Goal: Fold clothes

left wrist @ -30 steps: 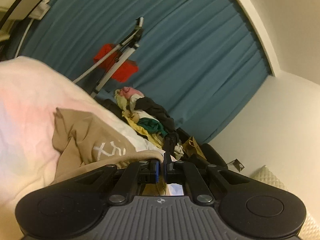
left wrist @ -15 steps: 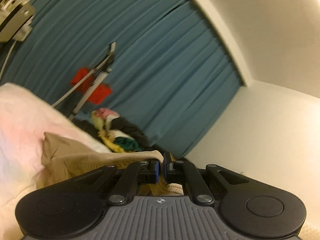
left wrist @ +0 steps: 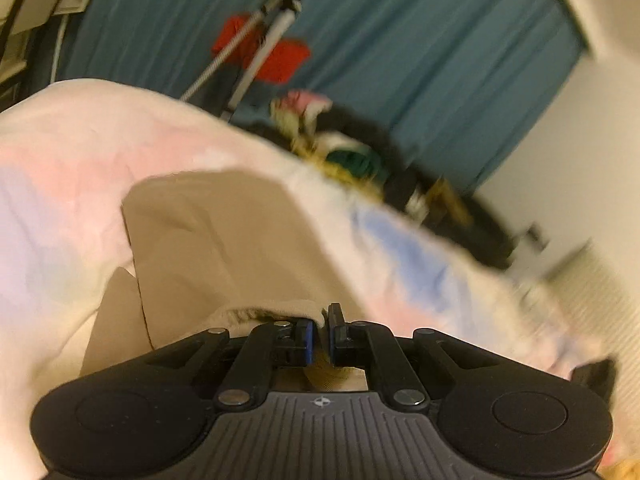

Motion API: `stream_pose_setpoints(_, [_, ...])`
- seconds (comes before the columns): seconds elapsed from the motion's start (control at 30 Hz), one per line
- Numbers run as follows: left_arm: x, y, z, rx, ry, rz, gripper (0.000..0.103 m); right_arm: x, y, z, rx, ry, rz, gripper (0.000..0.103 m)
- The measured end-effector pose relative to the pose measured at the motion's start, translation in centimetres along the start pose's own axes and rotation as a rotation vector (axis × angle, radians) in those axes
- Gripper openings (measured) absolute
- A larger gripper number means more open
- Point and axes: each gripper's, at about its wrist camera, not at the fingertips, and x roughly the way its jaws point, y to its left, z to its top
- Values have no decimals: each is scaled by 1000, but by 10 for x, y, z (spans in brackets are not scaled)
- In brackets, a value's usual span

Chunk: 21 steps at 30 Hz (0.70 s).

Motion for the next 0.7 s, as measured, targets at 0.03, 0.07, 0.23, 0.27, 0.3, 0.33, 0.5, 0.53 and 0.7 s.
stream_pose_setpoints(0.03, [9, -2, -1, 40, 9, 15, 13, 1, -5, 0, 27, 7, 6, 20])
stream_pose_setpoints(0.07, [15, -4, -1, 70, 14, 20, 16, -2, -8, 0, 42, 4, 10, 37])
stream_pose_setpoints(0.23, [14, -5, 11, 84, -5, -33, 44, -40, -13, -4, 69, -70, -26, 80])
stream_pose_setpoints(0.27, [10, -6, 13, 80, -13, -43, 47, -47, -13, -6, 74, -90, -38, 80])
stream_pose_setpoints(0.3, [2, -7, 15, 88, -24, -45, 52, -55, -13, -7, 78, -110, -50, 80])
stream_pose_setpoints(0.33, [-7, -9, 16, 100, -35, -46, 57, -57, -10, -6, 57, -124, -58, 81])
stream_pose_setpoints(0.5, [-33, -15, 19, 140, -66, -36, 77, -54, 14, -4, -126, -126, -47, 79])
stream_pose_setpoints(0.53, [-35, -15, 19, 157, -71, -26, 77, -49, 20, -8, -160, -107, -39, 79])
stream_pose_setpoints(0.7, [-42, -20, 15, 242, -96, 26, 78, -28, 35, -25, -231, -38, -53, 72])
